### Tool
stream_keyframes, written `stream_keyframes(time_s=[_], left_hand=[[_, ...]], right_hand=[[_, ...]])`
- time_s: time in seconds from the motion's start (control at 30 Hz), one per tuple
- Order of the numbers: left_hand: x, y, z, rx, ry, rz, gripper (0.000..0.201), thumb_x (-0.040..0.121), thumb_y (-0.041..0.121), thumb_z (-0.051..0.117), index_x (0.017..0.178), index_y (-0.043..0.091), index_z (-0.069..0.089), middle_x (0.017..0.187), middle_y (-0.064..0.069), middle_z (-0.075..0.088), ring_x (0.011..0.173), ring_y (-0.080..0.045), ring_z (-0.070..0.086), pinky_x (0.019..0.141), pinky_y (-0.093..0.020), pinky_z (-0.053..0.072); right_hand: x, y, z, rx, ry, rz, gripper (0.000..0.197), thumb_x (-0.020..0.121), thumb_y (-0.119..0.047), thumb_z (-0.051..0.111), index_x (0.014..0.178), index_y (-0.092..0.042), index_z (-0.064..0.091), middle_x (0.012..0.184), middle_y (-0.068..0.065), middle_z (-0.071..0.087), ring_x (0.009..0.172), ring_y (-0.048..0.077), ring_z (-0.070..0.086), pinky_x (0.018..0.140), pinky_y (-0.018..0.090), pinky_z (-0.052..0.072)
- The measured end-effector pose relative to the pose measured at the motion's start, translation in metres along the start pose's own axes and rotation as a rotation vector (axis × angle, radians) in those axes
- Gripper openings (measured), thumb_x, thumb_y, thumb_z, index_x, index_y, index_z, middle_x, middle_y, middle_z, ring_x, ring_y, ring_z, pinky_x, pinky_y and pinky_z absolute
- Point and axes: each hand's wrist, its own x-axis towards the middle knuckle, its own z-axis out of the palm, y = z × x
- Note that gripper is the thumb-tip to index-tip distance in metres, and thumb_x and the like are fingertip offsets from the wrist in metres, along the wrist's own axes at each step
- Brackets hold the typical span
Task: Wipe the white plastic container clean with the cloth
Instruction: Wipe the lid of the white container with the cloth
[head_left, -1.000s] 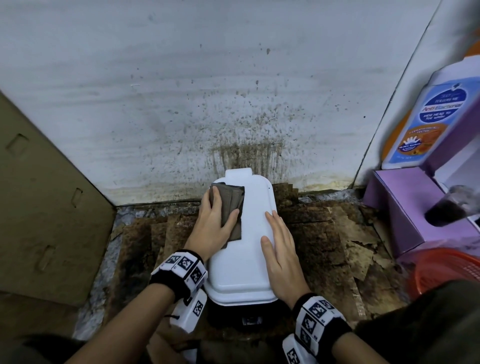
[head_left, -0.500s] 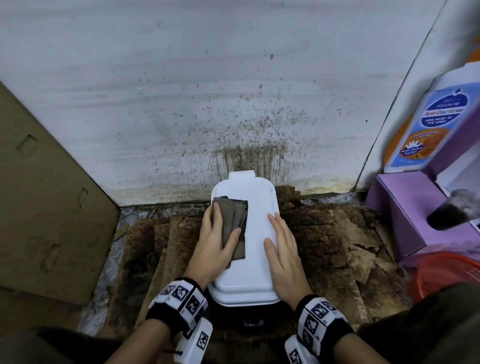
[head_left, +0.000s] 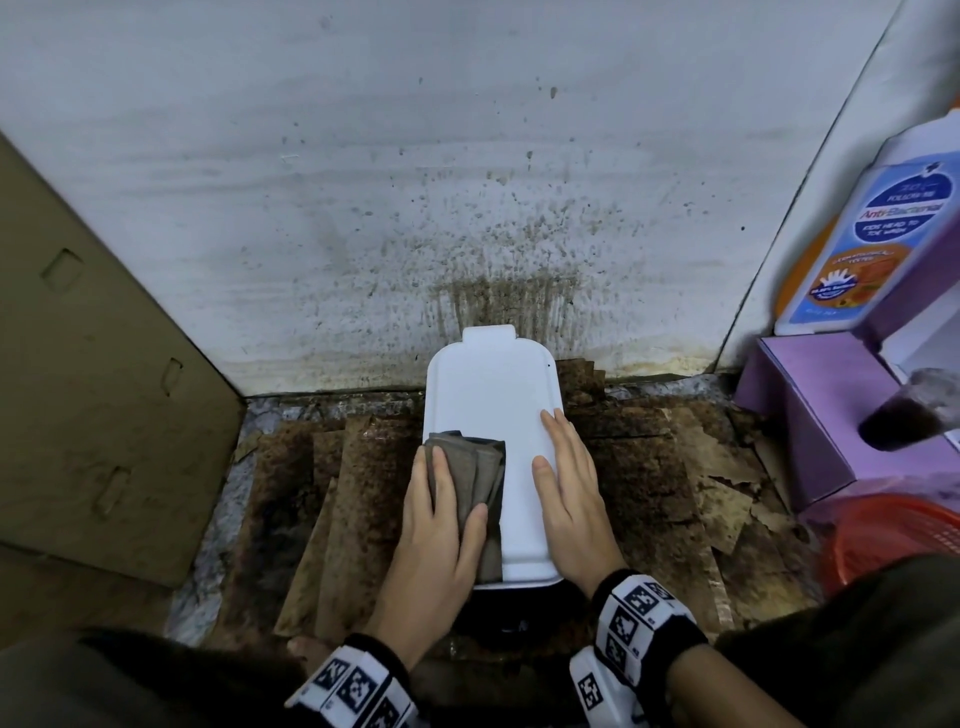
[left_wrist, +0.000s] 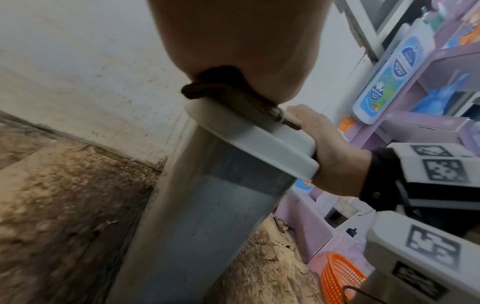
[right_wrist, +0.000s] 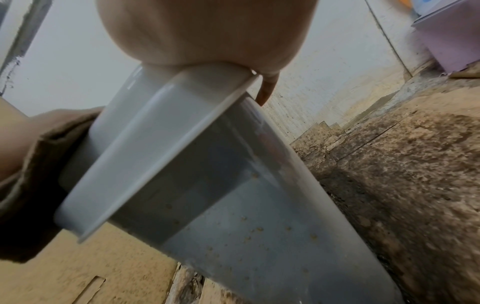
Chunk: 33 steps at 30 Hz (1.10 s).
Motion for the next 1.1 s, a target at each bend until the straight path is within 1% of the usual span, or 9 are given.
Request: stream_keyframes(time_s=[0.1, 0.17, 0.23, 0.3, 0.37, 0.53, 0.7, 0.87, 1.1], left_hand=[[0.009, 0.005, -0.004, 0.041, -0.043, -0.009, 0.083, 0.094, 0.064, 0.005, 0.158, 0.018, -0.017, 0.161, 0.010, -0.026, 0.149, -0.003, -0.022, 0.113, -0.008, -0.015], [0.019, 0.007, -0.010, 0.096, -0.116, 0.000, 0.080, 0.097, 0.062, 0.007, 0.154, 0.014, -0.023, 0.163, -0.003, -0.030, 0.152, -0.013, -0.024, 0.121, -0.020, -0.012], [0.034, 0.012, -0.018, 0.099, -0.201, -0.018, 0.076, 0.107, 0.050, 0.019, 0.154, 0.009, -0.024, 0.163, -0.012, -0.031, 0.153, -0.020, -0.024, 0.127, -0.033, -0.005], [0.051, 0.013, -0.025, 0.096, -0.262, -0.030, 0.072, 0.110, 0.037, 0.024, 0.155, 0.006, -0.023, 0.163, -0.014, -0.032, 0.153, -0.025, -0.023, 0.125, -0.035, -0.006], [0.070, 0.011, -0.028, 0.038, -0.277, -0.052, 0.072, 0.110, 0.038, 0.025, 0.157, 0.009, -0.022, 0.163, -0.013, -0.032, 0.155, -0.027, -0.020, 0.122, -0.033, -0.003], [0.113, 0.011, -0.024, 0.017, -0.201, -0.122, 0.073, 0.109, 0.037, 0.036, 0.161, 0.009, -0.007, 0.168, -0.017, -0.015, 0.156, -0.037, -0.009, 0.126, -0.051, 0.003], [0.115, 0.021, -0.033, 0.070, -0.304, -0.121, 0.065, 0.112, 0.030, 0.022, 0.157, 0.000, -0.015, 0.164, -0.023, -0.025, 0.153, -0.041, -0.020, 0.126, -0.051, -0.001], [0.108, 0.001, -0.023, 0.068, -0.251, -0.071, 0.071, 0.110, 0.038, 0.027, 0.159, 0.011, -0.016, 0.166, -0.016, -0.024, 0.156, -0.034, -0.013, 0.125, -0.042, 0.002], [0.068, 0.005, -0.021, 0.139, -0.227, 0.015, 0.067, 0.110, 0.034, 0.023, 0.159, 0.011, -0.017, 0.165, -0.014, -0.027, 0.155, -0.028, -0.018, 0.124, -0.034, -0.002]], right_hand=[[0.000, 0.000, 0.000, 0.002, 0.001, 0.000, 0.050, 0.108, -0.040, 0.029, 0.157, -0.037, 0.021, 0.165, -0.024, 0.011, 0.150, -0.009, 0.000, 0.120, 0.021, 0.006], [0.000, 0.001, 0.001, 0.005, 0.000, 0.003, 0.051, 0.107, -0.042, 0.027, 0.158, -0.037, 0.021, 0.165, -0.024, 0.011, 0.150, -0.009, 0.000, 0.121, 0.022, 0.006], [0.002, 0.002, 0.002, 0.007, 0.000, 0.003, 0.052, 0.106, -0.045, 0.026, 0.158, -0.037, 0.021, 0.165, -0.024, 0.011, 0.150, -0.008, 0.000, 0.122, 0.023, 0.007], [0.002, 0.003, 0.002, 0.014, 0.000, 0.004, 0.053, 0.105, -0.046, 0.025, 0.157, -0.037, 0.022, 0.165, -0.024, 0.012, 0.150, -0.009, 0.001, 0.122, 0.024, 0.007], [0.001, 0.002, 0.002, 0.024, -0.005, 0.007, 0.053, 0.105, -0.047, 0.024, 0.157, -0.037, 0.022, 0.165, -0.024, 0.012, 0.150, -0.009, 0.001, 0.122, 0.024, 0.007], [0.001, 0.002, 0.001, 0.034, -0.003, 0.015, 0.052, 0.106, -0.045, 0.025, 0.157, -0.037, 0.023, 0.165, -0.023, 0.012, 0.150, -0.008, 0.002, 0.124, 0.026, 0.008], [0.000, 0.003, 0.002, 0.037, -0.001, 0.015, 0.050, 0.108, -0.043, 0.026, 0.157, -0.037, 0.022, 0.165, -0.024, 0.012, 0.150, -0.009, 0.002, 0.127, 0.037, 0.010], [0.000, 0.003, 0.001, 0.021, -0.002, 0.023, 0.051, 0.105, -0.053, 0.020, 0.156, -0.046, 0.019, 0.163, -0.029, 0.009, 0.150, -0.009, 0.001, 0.125, 0.051, 0.011], [0.000, 0.002, 0.001, 0.029, -0.001, 0.009, 0.050, 0.107, -0.047, 0.023, 0.157, -0.041, 0.020, 0.164, -0.026, 0.011, 0.149, -0.011, 0.000, 0.126, 0.042, 0.011]])
